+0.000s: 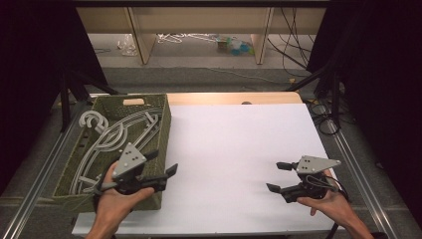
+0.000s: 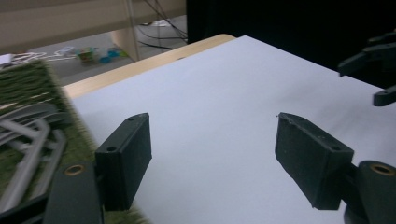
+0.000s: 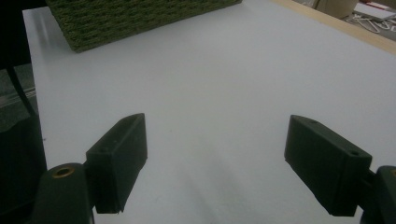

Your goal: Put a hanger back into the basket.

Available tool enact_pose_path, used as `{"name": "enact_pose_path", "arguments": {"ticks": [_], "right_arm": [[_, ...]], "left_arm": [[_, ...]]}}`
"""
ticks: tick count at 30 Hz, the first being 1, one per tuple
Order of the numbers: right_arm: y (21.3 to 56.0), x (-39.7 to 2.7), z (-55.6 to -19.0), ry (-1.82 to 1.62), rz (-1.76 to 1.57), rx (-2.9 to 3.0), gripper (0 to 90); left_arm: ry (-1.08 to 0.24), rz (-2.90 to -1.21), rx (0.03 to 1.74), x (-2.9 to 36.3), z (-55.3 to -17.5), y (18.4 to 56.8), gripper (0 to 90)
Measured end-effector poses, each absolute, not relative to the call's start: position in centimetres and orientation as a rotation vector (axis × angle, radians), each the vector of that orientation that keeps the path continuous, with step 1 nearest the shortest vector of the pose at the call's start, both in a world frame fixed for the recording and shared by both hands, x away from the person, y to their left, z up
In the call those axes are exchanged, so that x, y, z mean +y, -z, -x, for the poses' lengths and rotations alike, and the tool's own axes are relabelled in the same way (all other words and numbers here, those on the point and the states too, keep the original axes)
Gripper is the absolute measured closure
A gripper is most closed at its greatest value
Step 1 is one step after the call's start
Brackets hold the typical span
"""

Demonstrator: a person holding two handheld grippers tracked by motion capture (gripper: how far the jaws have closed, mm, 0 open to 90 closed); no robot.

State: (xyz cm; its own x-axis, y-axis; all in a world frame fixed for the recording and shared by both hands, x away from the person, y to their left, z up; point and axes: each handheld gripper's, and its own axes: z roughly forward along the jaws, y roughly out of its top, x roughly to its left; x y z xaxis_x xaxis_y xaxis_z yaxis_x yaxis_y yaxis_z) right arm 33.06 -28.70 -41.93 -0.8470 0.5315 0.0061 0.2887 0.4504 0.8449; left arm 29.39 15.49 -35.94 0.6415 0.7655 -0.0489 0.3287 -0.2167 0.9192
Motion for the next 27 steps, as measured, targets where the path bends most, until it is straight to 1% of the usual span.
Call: {"name": "enact_pose_path", "arguments": {"ticks": [2, 5, 11, 14, 19, 20, 22, 27], "right_arm": [[41.9, -28.7, -32.9, -1.351, -0.701, 2.436, 21.9], [41.9, -28.6, -32.5, -1.354, -0.698, 2.438, 21.8], [42.0, -28.6, -32.2, -1.371, -0.690, 2.433, 20.9], [42.0, -28.6, -31.9, -1.364, -0.700, 2.432, 20.6], [42.1, -28.6, -31.4, -1.365, -0.705, 2.429, 20.1], [42.2, -28.6, -31.3, -1.361, -0.701, 2.426, 20.1], [42.3, -28.7, -31.0, -1.361, -0.708, 2.423, 20.0], [42.6, -28.8, -30.4, -1.381, -0.705, 2.418, 19.7]], "left_arm": [[-0.502, -1.803, 0.871, 15.0, -29.4, 36.1, 26.3], [-0.500, -1.821, 0.814, 13.0, -29.1, 36.9, 26.0], [-0.471, -1.838, 0.766, 11.0, -28.4, 38.0, 24.1], [-0.482, -1.868, 0.727, 10.2, -28.0, 38.6, 23.8], [-0.463, -1.855, 0.720, 9.6, -27.3, 39.4, 23.1], [-0.465, -1.857, 0.713, 9.3, -26.8, 40.2, 23.1], [-0.510, -1.873, 0.675, 9.4, -26.7, 40.8, 23.0], [-0.499, -1.877, 0.687, 9.5, -26.3, 42.7, 22.0]]}}
